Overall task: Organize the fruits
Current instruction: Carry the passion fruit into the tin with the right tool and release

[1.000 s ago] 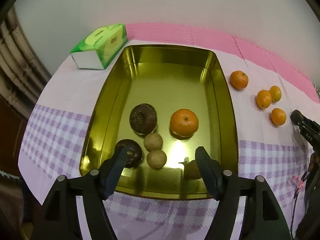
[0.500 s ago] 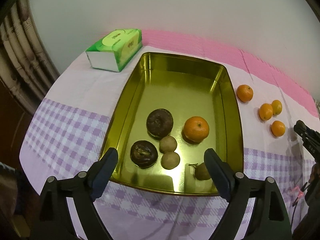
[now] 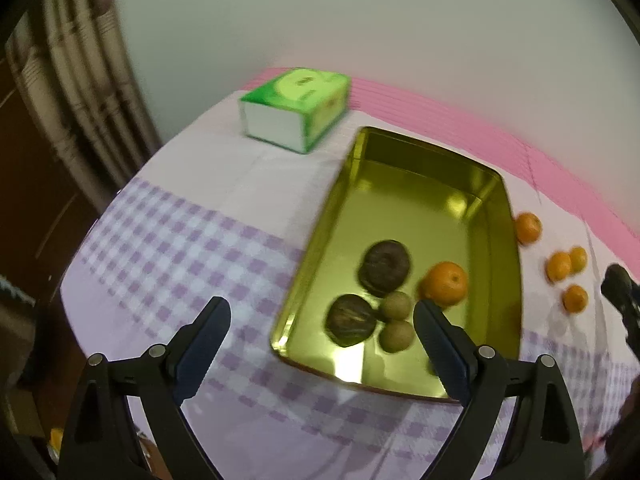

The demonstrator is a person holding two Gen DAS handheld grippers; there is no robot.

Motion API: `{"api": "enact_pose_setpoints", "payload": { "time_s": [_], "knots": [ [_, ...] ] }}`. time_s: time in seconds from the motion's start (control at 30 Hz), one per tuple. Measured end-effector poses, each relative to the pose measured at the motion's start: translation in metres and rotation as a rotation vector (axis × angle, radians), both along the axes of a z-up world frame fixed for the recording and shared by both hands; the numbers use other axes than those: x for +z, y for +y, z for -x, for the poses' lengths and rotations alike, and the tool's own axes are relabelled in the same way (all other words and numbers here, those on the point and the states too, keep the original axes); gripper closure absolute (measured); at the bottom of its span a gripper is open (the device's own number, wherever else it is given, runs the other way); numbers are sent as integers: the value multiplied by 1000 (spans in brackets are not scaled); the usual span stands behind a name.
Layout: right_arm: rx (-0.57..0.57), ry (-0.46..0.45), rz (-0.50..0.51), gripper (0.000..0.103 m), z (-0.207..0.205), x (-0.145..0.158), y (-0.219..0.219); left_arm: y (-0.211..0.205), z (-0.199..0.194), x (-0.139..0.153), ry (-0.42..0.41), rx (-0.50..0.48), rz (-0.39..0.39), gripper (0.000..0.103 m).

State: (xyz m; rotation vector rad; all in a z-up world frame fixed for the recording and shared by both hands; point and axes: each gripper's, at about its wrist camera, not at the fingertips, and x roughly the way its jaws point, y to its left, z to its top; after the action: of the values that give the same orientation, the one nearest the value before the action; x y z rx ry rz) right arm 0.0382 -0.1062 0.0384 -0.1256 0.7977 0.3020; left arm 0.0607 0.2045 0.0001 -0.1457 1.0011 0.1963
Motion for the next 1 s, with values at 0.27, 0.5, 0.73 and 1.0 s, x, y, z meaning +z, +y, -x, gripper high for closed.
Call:
{"api": "enact_pose_setpoints", "payload": {
  "time_s": [0.27,0.5,0.73,1.0],
  "knots": [
    [186,22,-44,64,-1,3,82,10,14,5,-24,43,-24,10],
    [296,70,-5,64,-3,-18,141,23,15,5,-34,89,-3,10],
    [336,119,56,64,-8,-38,166,31,15,3,-32,133,-3,10],
    [346,159,83,64,-11,-53,173,30,13,-1,-13,124,-2,10]
  ]
}}
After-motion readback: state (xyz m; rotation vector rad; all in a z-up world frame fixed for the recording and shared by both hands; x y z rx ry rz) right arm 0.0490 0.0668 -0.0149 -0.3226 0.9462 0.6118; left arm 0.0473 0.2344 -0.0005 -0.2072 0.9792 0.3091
